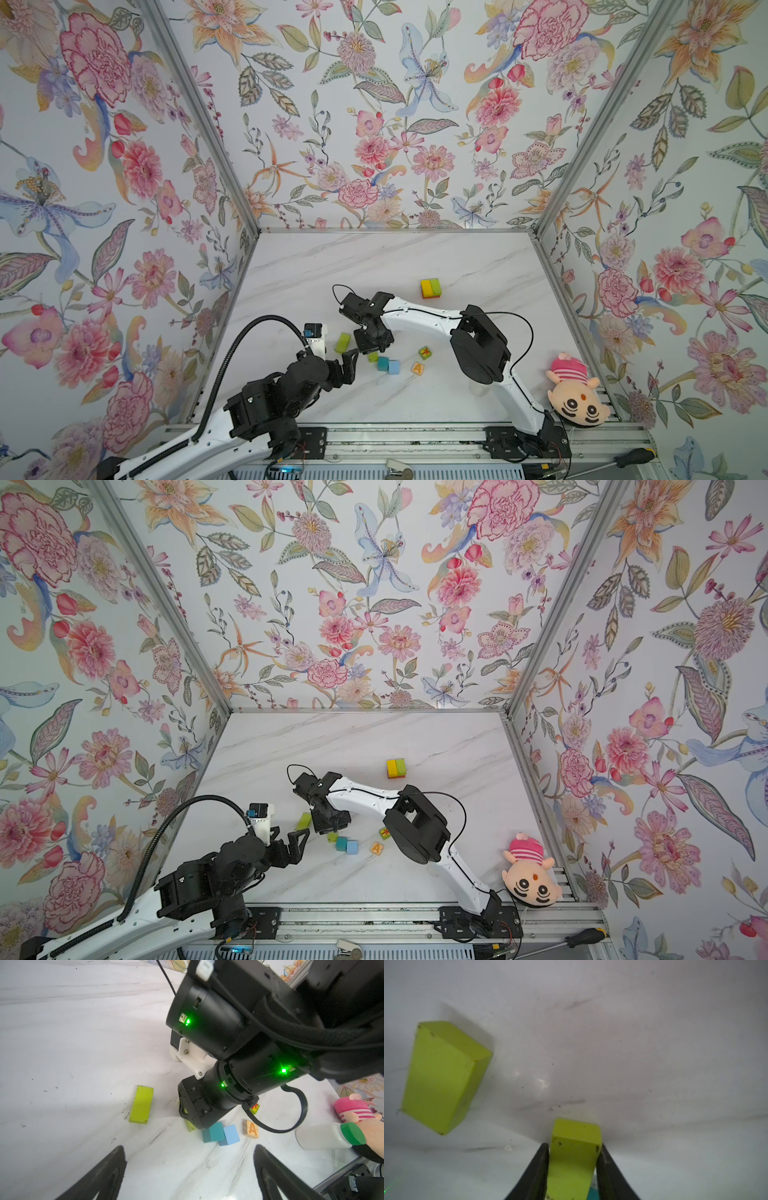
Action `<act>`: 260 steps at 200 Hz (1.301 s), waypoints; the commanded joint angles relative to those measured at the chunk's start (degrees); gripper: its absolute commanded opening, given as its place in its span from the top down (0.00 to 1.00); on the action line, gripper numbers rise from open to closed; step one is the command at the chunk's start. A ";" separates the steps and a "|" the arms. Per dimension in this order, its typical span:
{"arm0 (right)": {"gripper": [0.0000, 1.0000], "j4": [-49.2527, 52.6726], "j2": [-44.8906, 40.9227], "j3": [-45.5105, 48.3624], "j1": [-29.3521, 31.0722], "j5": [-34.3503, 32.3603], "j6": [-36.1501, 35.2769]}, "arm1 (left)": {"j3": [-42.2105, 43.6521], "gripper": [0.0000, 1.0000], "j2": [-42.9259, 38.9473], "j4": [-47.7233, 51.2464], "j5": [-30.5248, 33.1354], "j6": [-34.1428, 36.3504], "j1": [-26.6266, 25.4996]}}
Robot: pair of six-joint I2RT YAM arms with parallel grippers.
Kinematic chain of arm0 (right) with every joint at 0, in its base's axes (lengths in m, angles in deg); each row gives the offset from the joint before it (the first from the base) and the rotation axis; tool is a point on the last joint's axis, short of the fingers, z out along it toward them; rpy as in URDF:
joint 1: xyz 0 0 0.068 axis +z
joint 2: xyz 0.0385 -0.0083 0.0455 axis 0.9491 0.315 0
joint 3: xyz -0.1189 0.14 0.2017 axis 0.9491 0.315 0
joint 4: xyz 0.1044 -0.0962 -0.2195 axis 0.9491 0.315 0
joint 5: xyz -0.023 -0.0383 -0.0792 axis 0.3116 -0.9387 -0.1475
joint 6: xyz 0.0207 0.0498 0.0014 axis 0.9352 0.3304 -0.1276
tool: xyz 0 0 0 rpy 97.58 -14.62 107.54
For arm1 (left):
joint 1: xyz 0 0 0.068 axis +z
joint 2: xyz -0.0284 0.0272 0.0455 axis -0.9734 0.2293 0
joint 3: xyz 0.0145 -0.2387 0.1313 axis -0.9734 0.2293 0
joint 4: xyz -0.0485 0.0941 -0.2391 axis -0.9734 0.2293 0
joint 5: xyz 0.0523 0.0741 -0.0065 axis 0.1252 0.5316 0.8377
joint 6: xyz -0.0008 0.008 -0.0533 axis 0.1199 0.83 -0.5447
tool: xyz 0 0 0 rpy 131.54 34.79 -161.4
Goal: Build the wood block tower
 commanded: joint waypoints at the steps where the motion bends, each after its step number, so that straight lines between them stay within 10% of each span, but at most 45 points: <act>1: 0.66 1.16 0.20 1.06 -0.60 -1.25 0.44 | -1.32 0.03 -0.41 1.30 1.97 0.67 -0.59; 177: 0.64 -5.91 -11.08 16.25 -20.81 -2.59 -1.75 | -5.57 0.01 7.81 -4.56 3.47 6.13 -0.59; 260: 0.48 -9.13 -15.89 24.58 -19.75 -0.71 0.71 | -7.19 0.01 13.18 -8.45 0.80 10.63 -0.64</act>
